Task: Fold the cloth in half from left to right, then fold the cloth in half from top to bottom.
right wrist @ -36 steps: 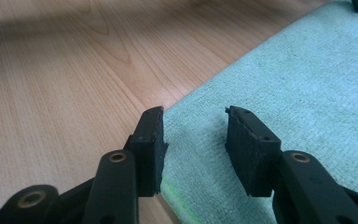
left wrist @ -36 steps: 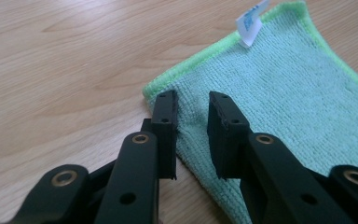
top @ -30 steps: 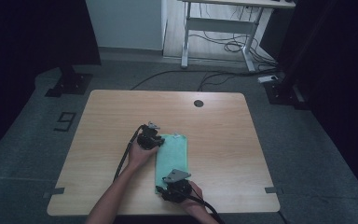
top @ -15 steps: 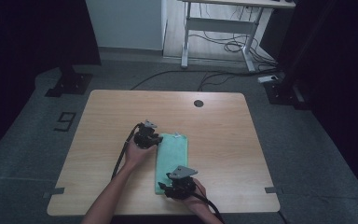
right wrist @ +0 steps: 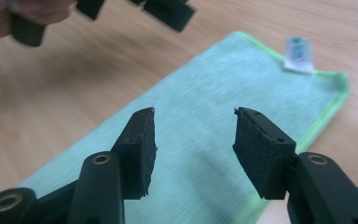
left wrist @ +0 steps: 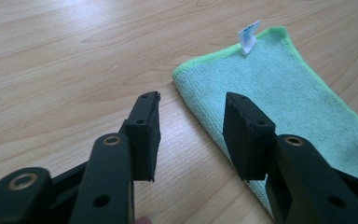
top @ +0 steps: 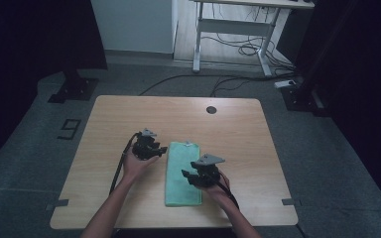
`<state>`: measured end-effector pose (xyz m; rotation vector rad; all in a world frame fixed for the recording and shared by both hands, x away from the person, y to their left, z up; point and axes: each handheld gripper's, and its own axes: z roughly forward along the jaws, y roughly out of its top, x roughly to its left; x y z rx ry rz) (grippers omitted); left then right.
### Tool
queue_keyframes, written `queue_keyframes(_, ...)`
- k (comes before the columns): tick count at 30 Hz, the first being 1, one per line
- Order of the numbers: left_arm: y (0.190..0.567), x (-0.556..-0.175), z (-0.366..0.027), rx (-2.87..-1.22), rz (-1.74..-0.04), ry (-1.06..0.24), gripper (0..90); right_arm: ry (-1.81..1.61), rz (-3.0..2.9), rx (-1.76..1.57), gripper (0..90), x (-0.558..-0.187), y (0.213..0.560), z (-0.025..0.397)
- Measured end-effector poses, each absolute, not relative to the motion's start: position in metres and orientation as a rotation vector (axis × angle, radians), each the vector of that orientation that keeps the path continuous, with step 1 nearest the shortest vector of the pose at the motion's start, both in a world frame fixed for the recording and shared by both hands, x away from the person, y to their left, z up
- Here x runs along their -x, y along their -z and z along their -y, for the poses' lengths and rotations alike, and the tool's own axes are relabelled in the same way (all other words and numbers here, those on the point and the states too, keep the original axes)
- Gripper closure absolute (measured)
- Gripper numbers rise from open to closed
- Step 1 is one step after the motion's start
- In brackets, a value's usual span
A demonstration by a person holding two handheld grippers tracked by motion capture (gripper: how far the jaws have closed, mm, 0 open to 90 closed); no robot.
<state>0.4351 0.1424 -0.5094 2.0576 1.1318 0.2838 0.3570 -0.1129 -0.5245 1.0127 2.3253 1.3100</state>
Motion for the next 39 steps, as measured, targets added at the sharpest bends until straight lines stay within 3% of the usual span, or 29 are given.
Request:
queue_keyframes(15,0.515,-0.441,-0.138,-2.038,-1.147,-0.262,53.5,-1.281,-2.287,-1.115,48.0,-0.413,0.523,0.128)
queue_keyframes(39,0.511,-0.454,-0.124,-2.062,-1.105,-0.27,50.3,-1.272,-2.247,-1.199,48.5,-0.441,0.53,0.144)
